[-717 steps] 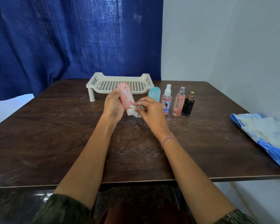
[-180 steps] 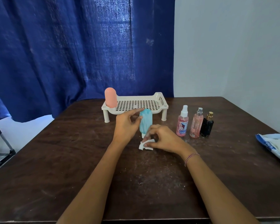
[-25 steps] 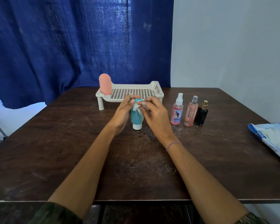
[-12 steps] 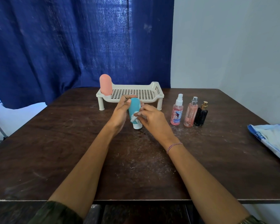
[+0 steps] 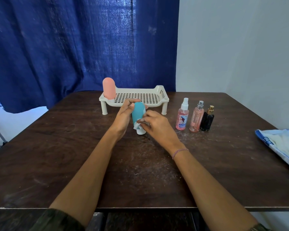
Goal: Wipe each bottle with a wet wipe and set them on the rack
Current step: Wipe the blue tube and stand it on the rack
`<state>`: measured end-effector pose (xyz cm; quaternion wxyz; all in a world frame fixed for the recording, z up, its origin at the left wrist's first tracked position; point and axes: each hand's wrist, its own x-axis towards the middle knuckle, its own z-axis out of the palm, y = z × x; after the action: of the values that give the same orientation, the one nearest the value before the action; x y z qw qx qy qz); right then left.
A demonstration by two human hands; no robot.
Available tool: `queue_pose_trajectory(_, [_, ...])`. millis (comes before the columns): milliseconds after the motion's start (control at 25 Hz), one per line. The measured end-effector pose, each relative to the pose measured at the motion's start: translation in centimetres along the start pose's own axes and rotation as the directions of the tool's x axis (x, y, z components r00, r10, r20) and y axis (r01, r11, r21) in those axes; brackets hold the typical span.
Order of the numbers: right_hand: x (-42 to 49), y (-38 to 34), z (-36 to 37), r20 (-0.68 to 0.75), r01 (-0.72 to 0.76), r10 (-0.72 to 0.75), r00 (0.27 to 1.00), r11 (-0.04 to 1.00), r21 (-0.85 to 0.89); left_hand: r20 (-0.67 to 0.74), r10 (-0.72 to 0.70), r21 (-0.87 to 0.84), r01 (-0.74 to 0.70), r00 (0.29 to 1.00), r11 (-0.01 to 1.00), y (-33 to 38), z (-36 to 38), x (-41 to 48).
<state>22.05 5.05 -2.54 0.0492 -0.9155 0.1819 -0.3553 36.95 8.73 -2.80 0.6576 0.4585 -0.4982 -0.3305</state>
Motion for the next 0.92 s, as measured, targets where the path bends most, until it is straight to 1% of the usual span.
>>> queue_pose_trajectory(80, [0.1, 0.0, -0.1, -0.082, -0.017, 0.018, 0.996, 1.000, 0.013, -0.004, 0.011, 0.072, -0.011, 1.000, 0.997, 0.0, 0.1, 0.0])
queue_pose_trajectory(200, [0.3, 0.0, -0.3, -0.211, -0.049, 0.057, 0.976, 0.998, 0.042, 0.036, 0.045, 0.119, -0.049, 0.998, 0.992, 0.1, 0.5, -0.2])
queue_pose_trajectory(320, [0.4, 0.1, -0.5, -0.324, -0.114, 0.141, 0.936, 0.988, 0.101, 0.052, 0.056, 0.155, -0.064, 0.997, 0.986, 0.2, 0.7, -0.3])
queue_pose_trajectory(400, [0.4, 0.3, -0.7, -0.364, -0.169, 0.192, 0.911, 0.981, 0.095, 0.048, 0.049, 0.168, -0.056, 0.998, 0.984, 0.3, 0.8, -0.3])
queue_pose_trajectory(480, [0.4, 0.5, -0.7, -0.374, -0.206, 0.219, 0.901, 0.976, 0.076, 0.041, 0.054, 0.177, -0.060, 0.998, 0.982, 0.3, 0.9, -0.3])
queue_pose_trajectory(680, [0.5, 0.8, -0.4, -0.324, -0.197, 0.242, 0.915, 0.966, 0.166, 0.046, 0.077, 0.156, -0.083, 0.996, 0.984, 0.3, 0.7, -0.3])
queue_pose_trajectory(800, [0.4, 0.9, -0.1, -0.278, -0.201, 0.242, 0.930, 0.965, 0.168, 0.037, 0.106, 0.142, -0.110, 0.994, 0.984, 0.2, 0.6, -0.2])
queue_pose_trajectory(920, [0.3, 1.1, 0.2, -0.212, -0.208, 0.240, 0.947, 0.964, 0.164, 0.010, 0.105, 0.128, -0.105, 0.994, 0.986, 0.3, 0.5, -0.3])
